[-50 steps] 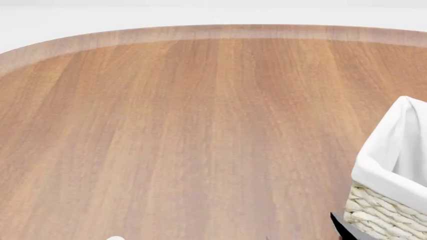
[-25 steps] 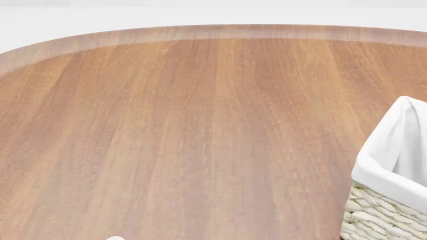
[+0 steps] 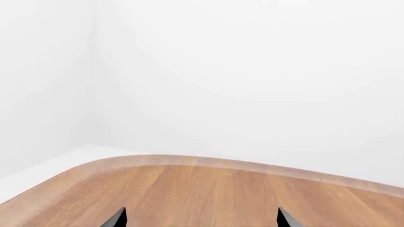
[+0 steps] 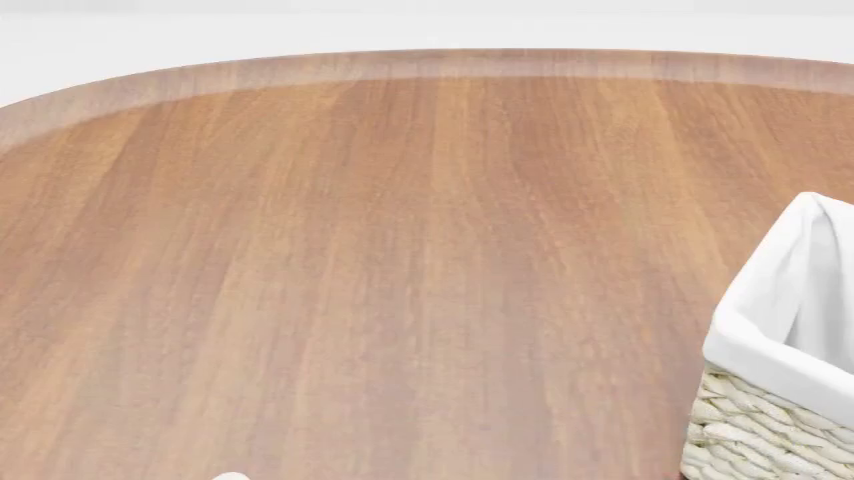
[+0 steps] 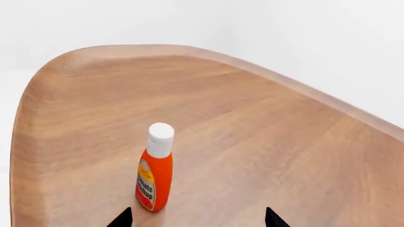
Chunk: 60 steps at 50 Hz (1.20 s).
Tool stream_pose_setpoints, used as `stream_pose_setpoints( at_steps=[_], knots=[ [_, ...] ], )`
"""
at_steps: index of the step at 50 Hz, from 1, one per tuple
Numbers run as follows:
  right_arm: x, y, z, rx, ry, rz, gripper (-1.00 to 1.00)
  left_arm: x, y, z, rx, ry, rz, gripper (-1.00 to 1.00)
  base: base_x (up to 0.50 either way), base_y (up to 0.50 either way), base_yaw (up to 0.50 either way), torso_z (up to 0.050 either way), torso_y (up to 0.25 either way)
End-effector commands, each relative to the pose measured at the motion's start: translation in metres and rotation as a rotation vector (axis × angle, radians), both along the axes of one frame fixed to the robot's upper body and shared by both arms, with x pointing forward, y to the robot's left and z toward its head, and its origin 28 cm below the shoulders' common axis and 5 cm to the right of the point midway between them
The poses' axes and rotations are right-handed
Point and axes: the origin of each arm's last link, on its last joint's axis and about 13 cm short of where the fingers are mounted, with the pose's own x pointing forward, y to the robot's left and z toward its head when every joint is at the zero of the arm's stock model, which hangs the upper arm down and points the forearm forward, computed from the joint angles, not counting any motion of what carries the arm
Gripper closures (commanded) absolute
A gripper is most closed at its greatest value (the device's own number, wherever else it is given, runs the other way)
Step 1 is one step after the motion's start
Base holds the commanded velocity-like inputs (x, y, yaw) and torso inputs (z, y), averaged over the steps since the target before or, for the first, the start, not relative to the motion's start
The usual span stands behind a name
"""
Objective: Pick up the ketchup, and put it in the basket.
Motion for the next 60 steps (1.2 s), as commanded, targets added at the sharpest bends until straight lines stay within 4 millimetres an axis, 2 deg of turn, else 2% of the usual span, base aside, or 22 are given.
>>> stream_pose_setpoints(
  at_steps=[1,17,38,60],
  knots=[
    [0.009,0.006,0.000,0.012,0.012,0.032,-1.00,-0.002,0.000,0.000,0.001,-0.002,-0.002,-1.00,0.00,0.00,0.00,0.000,0.000],
    [0.036,0.016,0.001,0.030,0.043,0.075,-1.00,-0.005,0.001,0.001,-0.001,-0.007,0.002,-1.00,0.00,0.00,0.00,0.000,0.000],
    [0.076,0.031,-0.008,0.012,0.101,0.093,-1.00,-0.005,0.001,0.003,-0.006,-0.011,0.000,-1.00,0.00,0.00,0.00,0.000,0.000],
    [0.093,0.045,-0.018,-0.027,0.134,0.123,-1.00,-0.006,0.000,0.004,-0.007,-0.013,-0.001,-1.00,0.00,0.00,0.00,0.000,0.000]
  ],
)
